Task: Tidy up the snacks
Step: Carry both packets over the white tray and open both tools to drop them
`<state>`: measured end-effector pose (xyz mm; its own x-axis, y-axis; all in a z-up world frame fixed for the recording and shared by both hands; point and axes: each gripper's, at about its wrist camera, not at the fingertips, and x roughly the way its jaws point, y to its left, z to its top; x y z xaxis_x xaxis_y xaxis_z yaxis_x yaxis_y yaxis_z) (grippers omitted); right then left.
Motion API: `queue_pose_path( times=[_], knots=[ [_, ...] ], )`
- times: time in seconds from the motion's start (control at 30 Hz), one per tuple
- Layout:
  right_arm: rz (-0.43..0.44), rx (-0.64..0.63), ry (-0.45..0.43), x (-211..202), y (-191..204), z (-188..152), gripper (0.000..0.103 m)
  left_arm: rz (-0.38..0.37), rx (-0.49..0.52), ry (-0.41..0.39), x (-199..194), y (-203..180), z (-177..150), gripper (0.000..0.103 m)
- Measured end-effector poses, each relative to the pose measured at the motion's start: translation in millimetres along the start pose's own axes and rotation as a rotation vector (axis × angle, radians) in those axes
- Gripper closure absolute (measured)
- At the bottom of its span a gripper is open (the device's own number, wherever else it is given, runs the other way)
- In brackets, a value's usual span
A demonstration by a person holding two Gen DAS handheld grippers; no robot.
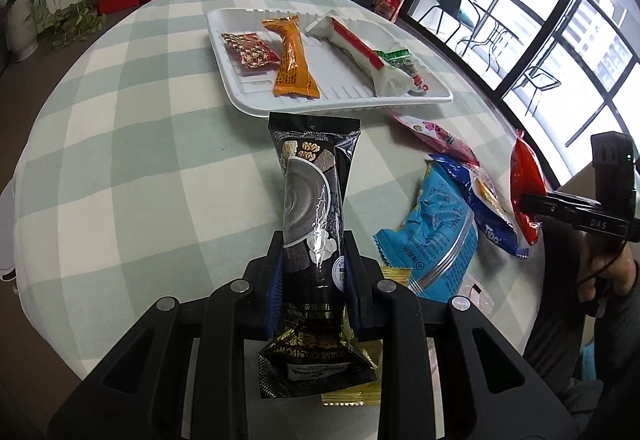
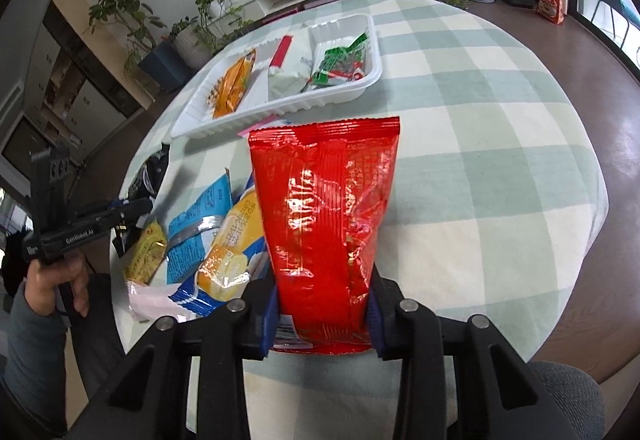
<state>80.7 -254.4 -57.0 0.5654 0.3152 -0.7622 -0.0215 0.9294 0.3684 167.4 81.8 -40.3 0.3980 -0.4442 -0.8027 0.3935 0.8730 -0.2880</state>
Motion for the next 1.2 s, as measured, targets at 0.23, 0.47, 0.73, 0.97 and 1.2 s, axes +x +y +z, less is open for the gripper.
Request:
queue_pose_path(
  times=[0.23, 0.47, 0.73, 0.97, 1.2],
  knots=[
    [0.076, 0.133, -0.068, -21.2, -26.7, 1.5, 0.065, -0.050, -0.056, -0.068, -19.2, -0.1, -1.3, 0.080],
    [0.064, 0.175, -0.125, -38.6, -40.8, 17.1, 0.065, -0.101, -0.111, -0.126, -35.9, 4.6, 17.3, 0.079],
    [0.065, 0.118, -0.208, -62.3, -25.1, 70.0, 0.065, -0.093, -0.112, -0.212, -54.4, 1.7, 75.4, 0.080],
    [0.122, 0.000, -0.237, -54.8, 29.3, 136.6, 0.065, -0.084, -0.100, -0.220, -43.0, -6.2, 135.1, 0.080],
    [0.168, -0.059, -0.118, 13.8, 81.5, 182.7, 0.065, -0.037, -0.146, -0.185, -3.5, 5.6, 168.6, 0.080]
  ],
)
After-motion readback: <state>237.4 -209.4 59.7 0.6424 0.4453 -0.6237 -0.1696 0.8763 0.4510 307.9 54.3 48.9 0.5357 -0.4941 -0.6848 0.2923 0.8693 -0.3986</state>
